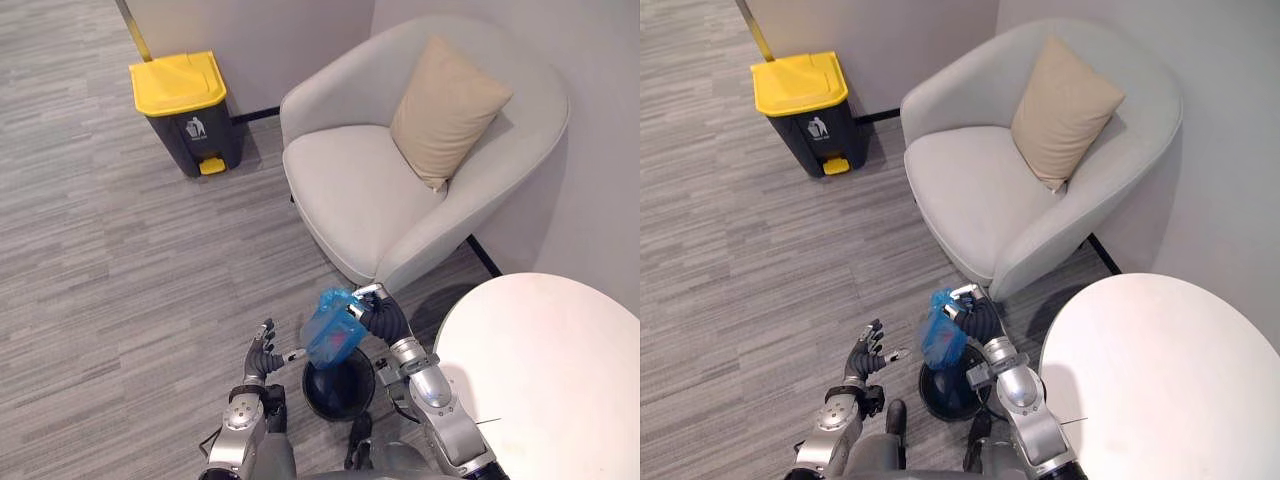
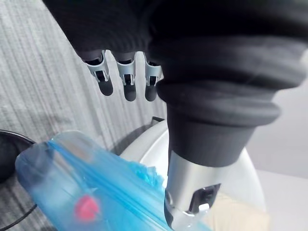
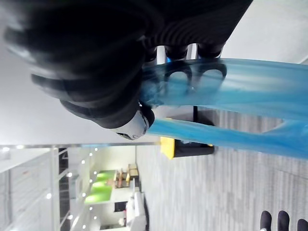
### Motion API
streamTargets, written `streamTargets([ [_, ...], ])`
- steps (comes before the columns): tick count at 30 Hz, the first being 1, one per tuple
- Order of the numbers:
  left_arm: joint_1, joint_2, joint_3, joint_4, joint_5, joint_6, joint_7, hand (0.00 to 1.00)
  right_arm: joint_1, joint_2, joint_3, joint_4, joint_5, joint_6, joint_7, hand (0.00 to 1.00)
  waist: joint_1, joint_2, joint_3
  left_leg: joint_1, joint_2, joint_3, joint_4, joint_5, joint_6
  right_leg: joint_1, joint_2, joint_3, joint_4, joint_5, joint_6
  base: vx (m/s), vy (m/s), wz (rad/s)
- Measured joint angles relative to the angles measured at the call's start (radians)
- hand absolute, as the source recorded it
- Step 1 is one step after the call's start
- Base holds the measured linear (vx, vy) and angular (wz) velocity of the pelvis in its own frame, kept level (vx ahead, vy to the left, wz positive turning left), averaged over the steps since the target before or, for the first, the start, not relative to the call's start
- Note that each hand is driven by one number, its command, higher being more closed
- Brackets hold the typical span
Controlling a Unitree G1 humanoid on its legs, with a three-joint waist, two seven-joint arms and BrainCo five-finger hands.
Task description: Gather rubbish on tea table into small bin, then transfer packed bag to large trash can.
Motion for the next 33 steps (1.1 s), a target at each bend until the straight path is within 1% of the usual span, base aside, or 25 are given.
streamTargets([
  [3, 0.041, 0.013, -0.011, -0.077, 0.019, -0.005, -0.011, 0.0, -0.01, -0.012, 0.002, -0.019, 0.008, -0.006, 0.002, 1.0, 0.0, 0.012, -0.013, 0.023, -0.003, -0.008, -0.013, 0.002, 0.003, 0.041, 0.005, 0.003, -0.046, 0.018, 0.002, 0.03, 0.024, 0.06],
  [4, 0.054, 0.019, -0.013, -0.101, 0.031, -0.02, -0.012, 0.0, -0.015, -0.016, 0.003, -0.019, 0.021, -0.012, 0.002, 1.0, 0.0, 0.018, -0.028, 0.024, -0.003, -0.012, -0.021, 0.002, 0.003, 0.046, 0.008, 0.002, -0.062, 0.024, 0.004, 0.0, 0.016, 0.06],
  [9, 0.092, 0.034, -0.015, -0.152, 0.092, -0.032, -0.009, 0.0, -0.056, -0.03, 0.015, -0.019, 0.068, -0.016, 0.015, 1.0, 0.002, 0.03, -0.049, 0.044, 0.0, -0.022, -0.043, 0.005, 0.005, 0.069, 0.023, 0.004, -0.09, 0.041, 0.0, -0.03, -0.002, 0.01],
  [10, 0.098, 0.033, -0.017, -0.163, 0.109, -0.035, -0.008, 0.0, -0.071, -0.039, 0.021, -0.019, 0.081, -0.017, 0.02, 1.0, 0.002, 0.034, -0.051, 0.061, -0.001, -0.023, -0.07, 0.021, 0.008, 0.08, 0.023, 0.003, -0.101, 0.046, 0.002, -0.05, 0.0, 0.01],
  [13, 0.099, 0.033, -0.017, -0.207, 0.156, -0.046, -0.006, 0.0, -0.111, -0.049, 0.032, -0.019, 0.142, -0.018, 0.02, 1.0, 0.003, 0.037, -0.054, 0.085, -0.001, -0.025, -0.102, 0.032, 0.008, 0.09, 0.025, 0.003, -0.104, 0.048, 0.004, -0.04, 0.012, 0.01],
  [17, 0.098, 0.034, -0.018, -0.278, 0.234, -0.06, -0.001, 0.0, -0.165, -0.049, 0.05, -0.018, 0.179, -0.019, 0.015, 1.0, 0.003, 0.041, -0.062, 0.09, -0.004, -0.025, -0.105, 0.032, 0.009, 0.1, 0.026, 0.004, -0.118, 0.057, 0.01, -0.01, 0.003, 0.0],
  [20, 0.093, 0.034, -0.041, -0.314, 0.292, -0.064, 0.016, 0.0, -0.196, -0.049, 0.052, -0.015, 0.182, -0.019, -0.01, 1.0, 0.003, 0.042, -0.07, 0.096, -0.006, -0.026, -0.12, 0.042, 0.013, 0.101, 0.025, 0.002, -0.12, 0.057, 0.01, 0.01, 0.003, 0.01],
  [22, 0.091, 0.033, -0.054, -0.331, 0.311, -0.065, 0.018, 0.0, -0.216, -0.049, 0.053, -0.013, 0.182, -0.019, -0.025, 1.0, 0.003, 0.044, -0.074, 0.098, -0.007, -0.027, -0.123, 0.043, 0.012, 0.101, 0.025, 0.002, -0.121, 0.057, 0.01, 0.04, 0.01, 0.02],
  [26, 0.071, 0.028, -0.089, -0.356, 0.376, -0.064, 0.043, 0.0, -0.237, -0.048, 0.069, -0.013, 0.182, -0.019, -0.032, 1.0, 0.003, 0.044, -0.075, 0.098, -0.008, -0.031, -0.124, 0.043, 0.012, 0.105, 0.025, 0.0, -0.126, 0.057, 0.01, 0.01, 0.005, 0.01],
  [32, 0.013, 0.013, -0.153, -0.368, 0.461, -0.06, 0.1, 0.0, -0.244, -0.046, 0.098, -0.01, 0.184, -0.019, -0.032, 1.0, 0.002, 0.047, -0.083, 0.111, -0.009, -0.038, -0.124, 0.044, 0.012, 0.123, 0.025, -0.001, -0.129, 0.057, 0.01, 0.0, 0.004, 0.01],
  [33, 0.009, 0.011, -0.158, -0.368, 0.462, -0.06, 0.103, 0.0, -0.245, -0.046, 0.105, -0.01, 0.185, -0.019, -0.032, 1.0, 0.002, 0.048, -0.087, 0.111, -0.009, -0.038, -0.124, 0.044, 0.013, 0.122, 0.025, -0.001, -0.129, 0.057, 0.01, 0.0, 0.0, 0.0],
])
